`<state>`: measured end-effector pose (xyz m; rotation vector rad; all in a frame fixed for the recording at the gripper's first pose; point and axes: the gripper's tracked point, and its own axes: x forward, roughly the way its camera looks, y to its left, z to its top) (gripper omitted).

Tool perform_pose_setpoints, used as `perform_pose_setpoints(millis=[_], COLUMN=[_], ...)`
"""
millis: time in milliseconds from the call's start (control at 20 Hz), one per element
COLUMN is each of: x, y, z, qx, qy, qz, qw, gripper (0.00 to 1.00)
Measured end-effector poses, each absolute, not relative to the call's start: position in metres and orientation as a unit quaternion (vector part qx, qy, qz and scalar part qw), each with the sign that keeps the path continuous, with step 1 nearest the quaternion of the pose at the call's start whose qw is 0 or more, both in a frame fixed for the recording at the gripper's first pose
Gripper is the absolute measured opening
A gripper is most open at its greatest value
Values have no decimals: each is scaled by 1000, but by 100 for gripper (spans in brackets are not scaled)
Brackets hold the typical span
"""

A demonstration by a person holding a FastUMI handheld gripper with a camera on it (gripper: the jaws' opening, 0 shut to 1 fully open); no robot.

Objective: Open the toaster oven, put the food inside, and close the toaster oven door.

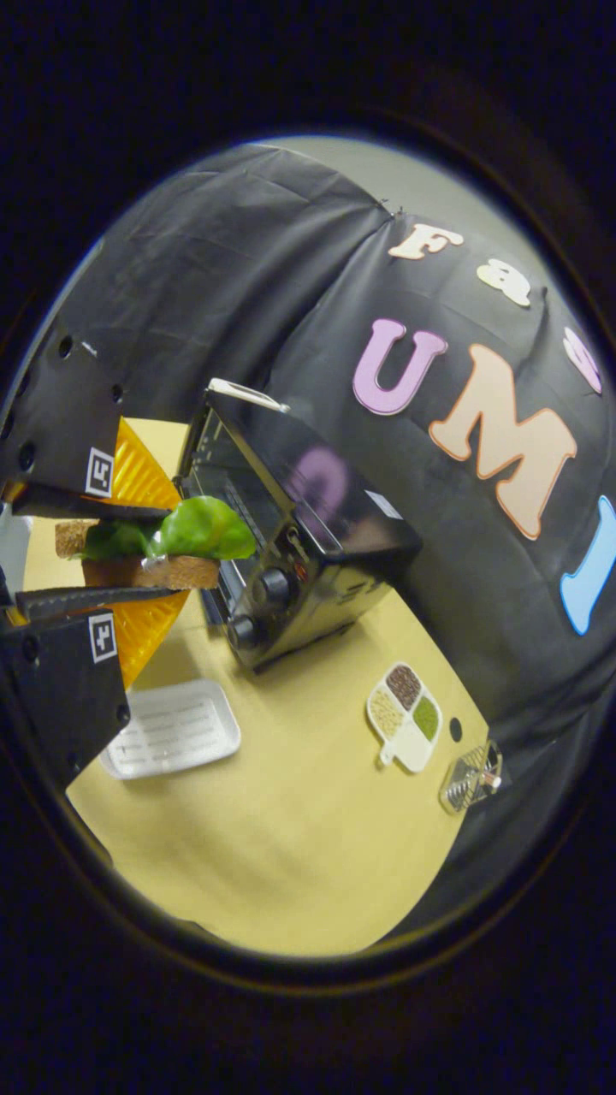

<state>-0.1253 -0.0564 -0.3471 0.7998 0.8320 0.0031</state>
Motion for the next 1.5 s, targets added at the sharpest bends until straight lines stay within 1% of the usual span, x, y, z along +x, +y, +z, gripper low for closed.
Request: perform_pose_setpoints(millis=[150, 400, 900, 1200, 1500], x=[-113, -88, -36, -7, 17], y=[-29, 1, 44, 50, 46], z=[-353, -369, -400, -415, -424], qx=[405, 433, 498, 522, 521], qy=[399, 399, 364, 328, 284], qz=[15, 13, -1, -13, -41], qw=[823, 808, 788, 787, 804], gripper=[35, 35, 35, 35, 35])
